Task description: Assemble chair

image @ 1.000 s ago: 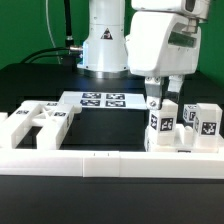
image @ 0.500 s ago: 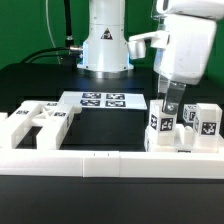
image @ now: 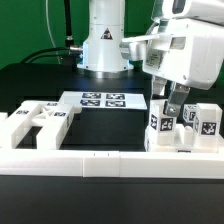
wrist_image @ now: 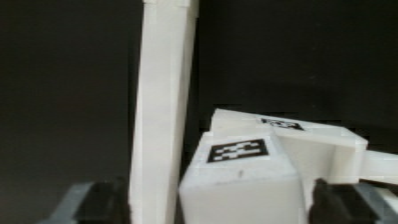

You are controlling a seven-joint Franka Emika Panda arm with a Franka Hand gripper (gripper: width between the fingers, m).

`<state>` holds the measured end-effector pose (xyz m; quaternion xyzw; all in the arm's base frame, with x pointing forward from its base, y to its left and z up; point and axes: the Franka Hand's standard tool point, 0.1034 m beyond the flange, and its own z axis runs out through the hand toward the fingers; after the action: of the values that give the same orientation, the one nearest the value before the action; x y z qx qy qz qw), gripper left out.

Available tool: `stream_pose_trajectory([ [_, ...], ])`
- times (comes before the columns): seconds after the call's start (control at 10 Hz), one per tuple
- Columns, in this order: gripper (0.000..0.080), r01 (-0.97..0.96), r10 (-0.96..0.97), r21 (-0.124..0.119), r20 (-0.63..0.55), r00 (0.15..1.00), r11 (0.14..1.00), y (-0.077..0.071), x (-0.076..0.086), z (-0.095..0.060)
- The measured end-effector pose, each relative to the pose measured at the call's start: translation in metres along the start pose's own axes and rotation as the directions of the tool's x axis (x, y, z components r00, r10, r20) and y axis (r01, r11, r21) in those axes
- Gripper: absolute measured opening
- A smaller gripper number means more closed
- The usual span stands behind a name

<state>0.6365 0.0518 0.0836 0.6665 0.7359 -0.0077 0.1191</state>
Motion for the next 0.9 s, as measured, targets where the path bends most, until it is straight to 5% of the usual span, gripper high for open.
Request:
stream_pose_trajectory([
  [0.1, 0.0388, 0.000, 0.000, 0.000, 0.000, 1.000, 1.000, 0.0000, -0.0003, 0.0000],
  [0.2, 0.0291, -0.001, 0.001, 0.000, 0.001, 1.000, 1.000, 0.0000, -0.0006, 0.0001],
  [0.6, 0.0291, -0.139, 0.139, 0.005, 0.000, 0.990, 0.990, -0.0003, 0.0002, 0.0004],
  [0.9, 0.0291, -0.468, 0.467, 0.056, 0.027, 0.884, 0.882, 0.0032, -0.0008, 0.0011],
])
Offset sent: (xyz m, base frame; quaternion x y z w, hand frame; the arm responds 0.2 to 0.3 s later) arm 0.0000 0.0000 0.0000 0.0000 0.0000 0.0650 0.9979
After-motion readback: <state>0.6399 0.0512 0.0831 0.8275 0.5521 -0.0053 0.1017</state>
